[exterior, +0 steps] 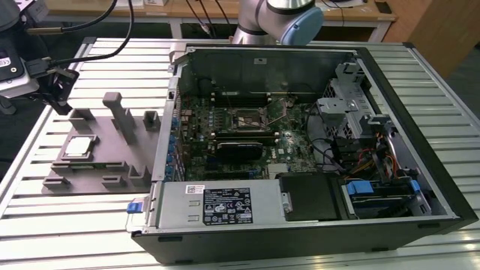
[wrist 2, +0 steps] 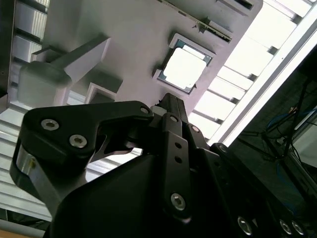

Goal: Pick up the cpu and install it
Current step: 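Pick up the cpu and move it towards the insertion slot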

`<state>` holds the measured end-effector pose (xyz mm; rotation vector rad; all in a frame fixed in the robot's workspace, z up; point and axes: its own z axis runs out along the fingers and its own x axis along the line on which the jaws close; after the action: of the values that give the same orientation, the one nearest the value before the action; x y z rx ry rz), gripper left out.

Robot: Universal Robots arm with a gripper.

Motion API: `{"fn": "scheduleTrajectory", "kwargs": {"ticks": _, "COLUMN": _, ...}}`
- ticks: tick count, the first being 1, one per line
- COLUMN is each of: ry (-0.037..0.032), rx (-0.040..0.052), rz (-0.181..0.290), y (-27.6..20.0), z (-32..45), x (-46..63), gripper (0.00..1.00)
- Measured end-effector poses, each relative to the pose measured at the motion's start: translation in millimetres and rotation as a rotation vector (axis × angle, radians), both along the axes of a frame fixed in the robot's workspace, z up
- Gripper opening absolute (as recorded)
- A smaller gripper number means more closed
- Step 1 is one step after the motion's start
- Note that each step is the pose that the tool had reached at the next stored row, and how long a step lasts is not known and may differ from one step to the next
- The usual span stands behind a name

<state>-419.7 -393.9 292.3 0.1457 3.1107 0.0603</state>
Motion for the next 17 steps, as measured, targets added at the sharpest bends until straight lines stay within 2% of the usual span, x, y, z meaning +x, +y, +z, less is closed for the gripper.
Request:
{"fn": "scheduleTrajectory", "kwargs": {"ticks": 6, "ry": 0.0001, "rx": 0.0, "rz": 0.0, "y": 0.0, "z": -5.9, "x": -4.7, "gripper": 0.11}}
{"fn": "scheduleTrajectory", "kwargs": {"ticks": 17, "ry": 0.0, "rx": 0.0, "rz": -0.001, "y": 0.0, "z": -19.3, "x": -6.7, "gripper": 0.11}}
